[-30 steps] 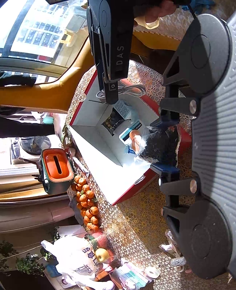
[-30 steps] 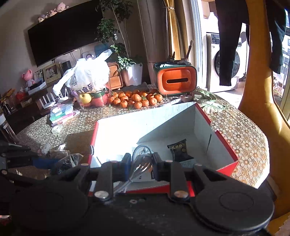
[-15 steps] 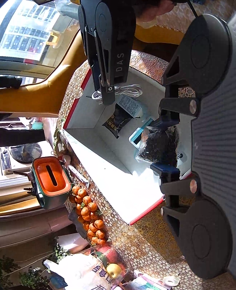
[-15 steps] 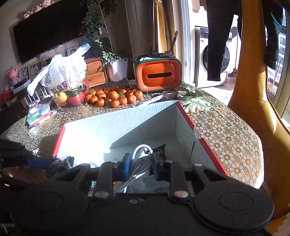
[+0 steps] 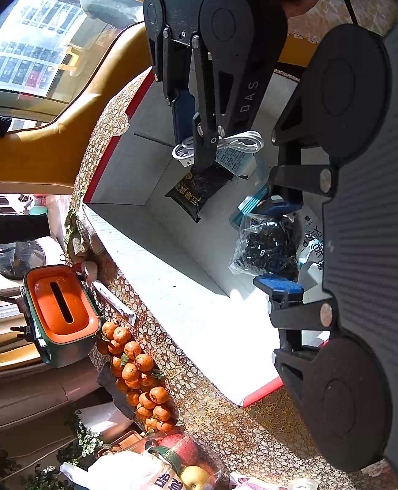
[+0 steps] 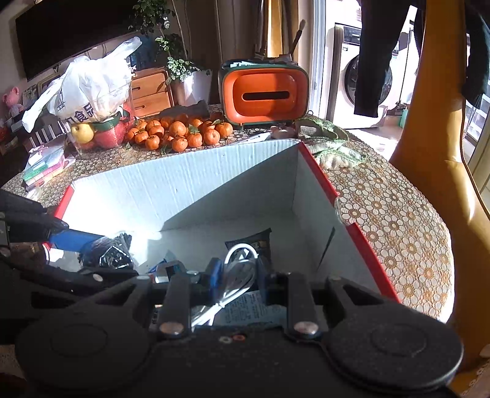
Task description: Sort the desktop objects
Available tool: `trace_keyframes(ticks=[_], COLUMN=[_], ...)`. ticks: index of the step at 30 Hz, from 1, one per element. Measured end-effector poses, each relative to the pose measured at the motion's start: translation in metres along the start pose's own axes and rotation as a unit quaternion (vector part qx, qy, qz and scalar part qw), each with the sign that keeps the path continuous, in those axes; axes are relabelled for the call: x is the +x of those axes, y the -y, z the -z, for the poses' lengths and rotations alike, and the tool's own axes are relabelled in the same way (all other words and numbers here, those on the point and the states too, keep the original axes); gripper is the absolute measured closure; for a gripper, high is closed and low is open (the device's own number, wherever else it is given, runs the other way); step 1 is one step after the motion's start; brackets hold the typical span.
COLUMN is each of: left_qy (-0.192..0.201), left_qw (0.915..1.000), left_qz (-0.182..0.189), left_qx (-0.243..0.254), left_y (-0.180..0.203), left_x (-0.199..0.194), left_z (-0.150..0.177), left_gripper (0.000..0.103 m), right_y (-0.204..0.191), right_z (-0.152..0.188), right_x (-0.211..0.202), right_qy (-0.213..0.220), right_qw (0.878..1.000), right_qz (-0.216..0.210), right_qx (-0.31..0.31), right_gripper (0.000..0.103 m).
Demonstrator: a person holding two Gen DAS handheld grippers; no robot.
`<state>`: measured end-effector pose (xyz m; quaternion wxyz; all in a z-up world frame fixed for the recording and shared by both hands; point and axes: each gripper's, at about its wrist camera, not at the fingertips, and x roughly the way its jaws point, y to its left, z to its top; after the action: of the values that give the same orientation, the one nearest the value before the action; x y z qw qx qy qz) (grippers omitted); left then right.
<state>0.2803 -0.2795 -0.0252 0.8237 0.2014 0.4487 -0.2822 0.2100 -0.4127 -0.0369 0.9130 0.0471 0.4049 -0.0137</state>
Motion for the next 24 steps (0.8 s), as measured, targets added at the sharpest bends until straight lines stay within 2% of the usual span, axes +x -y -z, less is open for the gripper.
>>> trace_keyframes(ticks=[13,24], left_qy=[-0.039,-0.062], left_qw=[0.9992,0.9979], left_qz=[-0.008,-0.001], left_qx=[0.007,0.019], left_y=[-0.006,-0.002], left_x=[0.036,0.046], left_z=[-0.003,-0.003], left_gripper=[0.063,0.064], right_y=[-0.002,-0.013], right_z=[-0.012,-0.021], right_x=[0.029,0.051], right_qy=[-0.048,-0.097], right_qw=[0.998,0.994], right_qz=[-0.018,0.0], right_qx=[-0.023,-0.055], right_gripper=[0.079,0.079])
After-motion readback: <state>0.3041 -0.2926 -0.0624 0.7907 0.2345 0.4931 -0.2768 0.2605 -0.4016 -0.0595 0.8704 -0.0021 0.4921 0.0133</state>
